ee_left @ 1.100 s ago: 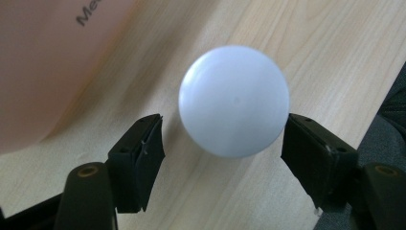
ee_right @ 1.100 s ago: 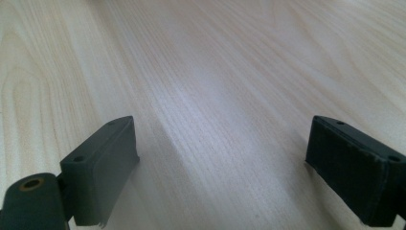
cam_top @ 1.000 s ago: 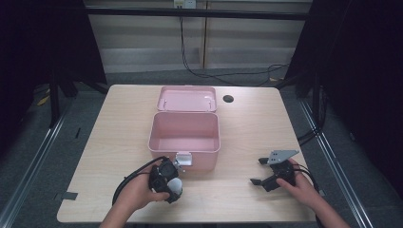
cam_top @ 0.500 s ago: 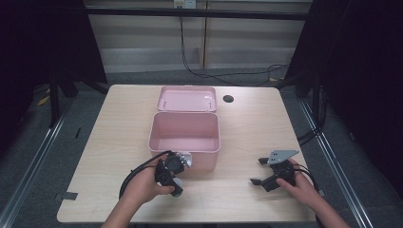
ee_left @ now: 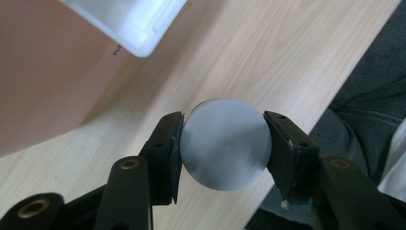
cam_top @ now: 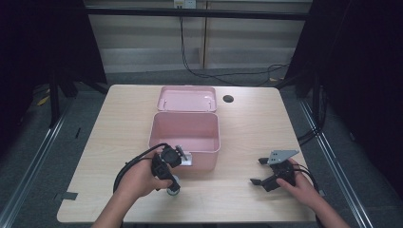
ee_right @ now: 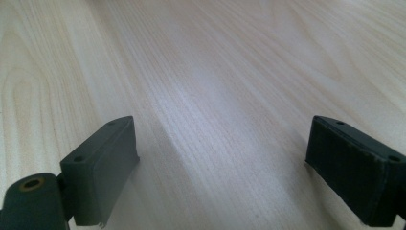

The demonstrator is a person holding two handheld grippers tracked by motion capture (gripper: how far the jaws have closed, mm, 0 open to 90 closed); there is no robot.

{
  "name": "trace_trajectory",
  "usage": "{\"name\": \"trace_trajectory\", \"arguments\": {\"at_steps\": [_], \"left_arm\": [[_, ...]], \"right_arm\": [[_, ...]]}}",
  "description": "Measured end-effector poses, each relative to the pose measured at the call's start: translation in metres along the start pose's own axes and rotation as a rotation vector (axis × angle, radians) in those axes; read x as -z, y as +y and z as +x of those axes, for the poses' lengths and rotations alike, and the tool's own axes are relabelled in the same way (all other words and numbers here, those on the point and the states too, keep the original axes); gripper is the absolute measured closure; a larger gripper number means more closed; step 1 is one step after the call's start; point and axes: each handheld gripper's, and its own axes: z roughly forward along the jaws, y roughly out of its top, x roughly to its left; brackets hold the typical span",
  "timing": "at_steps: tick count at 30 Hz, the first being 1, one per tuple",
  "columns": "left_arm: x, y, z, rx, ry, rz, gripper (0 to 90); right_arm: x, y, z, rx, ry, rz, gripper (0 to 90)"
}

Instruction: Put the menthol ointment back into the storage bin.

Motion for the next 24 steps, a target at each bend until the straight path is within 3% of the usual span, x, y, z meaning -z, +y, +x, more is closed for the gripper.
{"name": "trace_trajectory", "arguments": {"at_steps": [7,24], "left_arm": [[0.024,0.009,-0.003,0.022,-0.018,0.005,50.3],[0.063,0.031,-0.003,0.043,-0.032,0.004,50.3]], "right_arm": [[0.0,0.0,0.0,0.001,-0.002,-0.004,9.9],[0.0,0.0,0.0,0.0,-0.003,-0.003,9.9]]}}
